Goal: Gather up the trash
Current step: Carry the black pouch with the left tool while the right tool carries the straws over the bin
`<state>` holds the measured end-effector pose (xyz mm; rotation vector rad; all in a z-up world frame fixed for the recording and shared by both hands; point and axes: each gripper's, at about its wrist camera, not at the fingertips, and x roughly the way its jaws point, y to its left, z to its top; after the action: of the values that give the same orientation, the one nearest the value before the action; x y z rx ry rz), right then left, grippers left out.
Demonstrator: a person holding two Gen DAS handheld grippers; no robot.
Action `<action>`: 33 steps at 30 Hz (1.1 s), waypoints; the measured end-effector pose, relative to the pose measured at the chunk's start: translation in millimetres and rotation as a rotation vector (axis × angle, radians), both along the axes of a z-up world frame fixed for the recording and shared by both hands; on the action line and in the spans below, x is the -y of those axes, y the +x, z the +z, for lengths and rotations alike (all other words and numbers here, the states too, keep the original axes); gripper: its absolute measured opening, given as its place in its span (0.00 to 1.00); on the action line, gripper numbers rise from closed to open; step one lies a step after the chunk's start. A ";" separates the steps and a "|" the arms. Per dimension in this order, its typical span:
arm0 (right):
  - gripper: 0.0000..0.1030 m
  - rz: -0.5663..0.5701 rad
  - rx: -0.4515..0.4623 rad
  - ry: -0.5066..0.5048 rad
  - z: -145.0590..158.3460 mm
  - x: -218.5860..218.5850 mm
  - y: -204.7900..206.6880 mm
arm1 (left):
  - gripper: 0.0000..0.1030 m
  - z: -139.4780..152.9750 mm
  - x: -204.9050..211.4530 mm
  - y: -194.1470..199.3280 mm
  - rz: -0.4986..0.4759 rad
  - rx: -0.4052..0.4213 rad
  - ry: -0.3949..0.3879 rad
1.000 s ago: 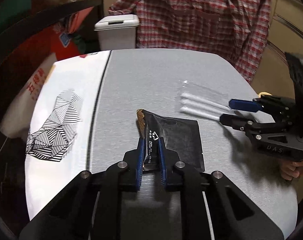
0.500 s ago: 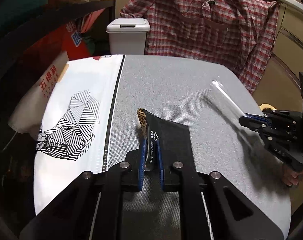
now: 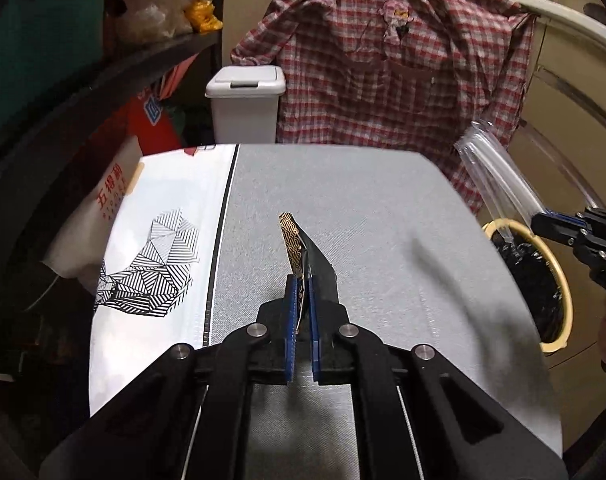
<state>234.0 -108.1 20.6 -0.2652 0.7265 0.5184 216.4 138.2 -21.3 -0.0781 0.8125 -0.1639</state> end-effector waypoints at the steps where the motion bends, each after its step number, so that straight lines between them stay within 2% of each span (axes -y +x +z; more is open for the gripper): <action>1: 0.05 -0.005 0.004 0.009 6.1 3.6 -4.1 | 0.05 4.4 0.0 -2.6 -0.002 0.009 -0.006; 11: 0.05 -0.046 0.067 0.036 50.4 36.0 -49.7 | 0.05 37.8 18.8 -23.0 -0.016 0.068 -0.023; 15: 0.05 -0.096 0.091 0.087 66.9 62.9 -68.9 | 0.05 49.3 33.1 -32.4 -0.030 0.087 -0.019; 26: 0.05 -0.288 0.078 0.139 59.9 140.2 -106.6 | 0.05 82.7 92.6 -56.0 -0.102 0.145 -0.027; 33: 0.05 -0.353 0.075 0.144 53.7 177.0 -105.5 | 0.05 80.5 141.5 -59.6 -0.132 0.123 -0.052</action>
<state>128.5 -285.1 74.3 -0.0189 0.6422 0.2219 156.8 -3.3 59.2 -0.0631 0.6903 -0.3114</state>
